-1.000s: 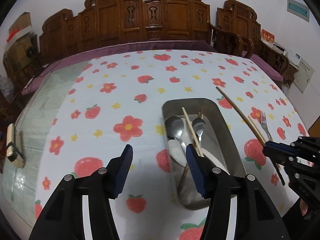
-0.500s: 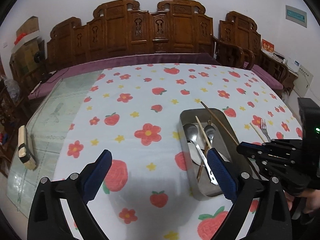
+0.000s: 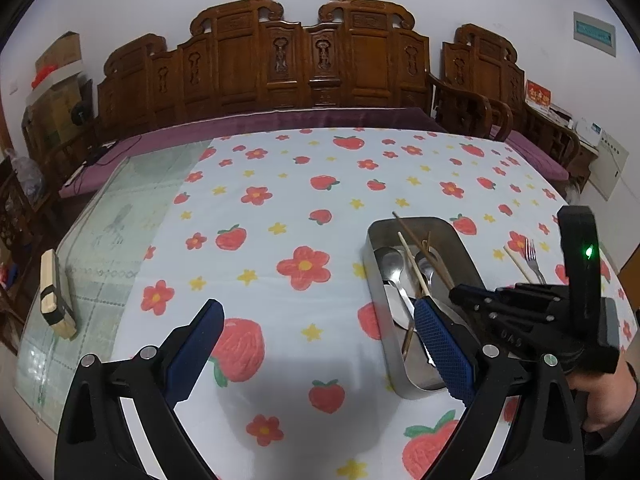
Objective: Organize utensils
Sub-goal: 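Carry the dark brown chopstick into the tray and open the right gripper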
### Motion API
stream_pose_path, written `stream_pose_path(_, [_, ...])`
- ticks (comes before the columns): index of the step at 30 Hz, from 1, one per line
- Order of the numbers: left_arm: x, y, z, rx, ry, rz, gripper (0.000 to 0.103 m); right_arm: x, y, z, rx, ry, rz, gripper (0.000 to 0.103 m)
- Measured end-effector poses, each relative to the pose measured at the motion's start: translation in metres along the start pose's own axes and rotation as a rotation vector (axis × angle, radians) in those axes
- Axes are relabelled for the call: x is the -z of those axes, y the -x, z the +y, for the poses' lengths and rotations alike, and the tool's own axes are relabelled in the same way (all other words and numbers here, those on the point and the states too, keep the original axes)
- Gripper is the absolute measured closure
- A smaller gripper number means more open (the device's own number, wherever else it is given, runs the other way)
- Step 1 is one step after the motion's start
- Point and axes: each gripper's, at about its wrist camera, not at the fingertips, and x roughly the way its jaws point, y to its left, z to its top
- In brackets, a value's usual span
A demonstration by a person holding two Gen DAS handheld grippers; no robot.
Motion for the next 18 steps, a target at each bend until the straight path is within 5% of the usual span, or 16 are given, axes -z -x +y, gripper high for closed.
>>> stream_pose_path(9, [-0.002,-0.002,-0.009,0.004,-0.002,0.004,0.011,0.002,0.010,-0.001,-0.028,0.045,-0.019,0.096])
stream_pose_path(16, [-0.006,-0.002,-0.033,0.027,-0.013,-0.006,0.011,0.010,0.062,-0.029,-0.026,0.107,-0.105,0.096])
stream_pose_path(18, [-0.007,-0.002,-0.042,0.035,-0.018,-0.011,0.011,0.017,0.076,-0.048,0.001,0.115,-0.108,0.087])
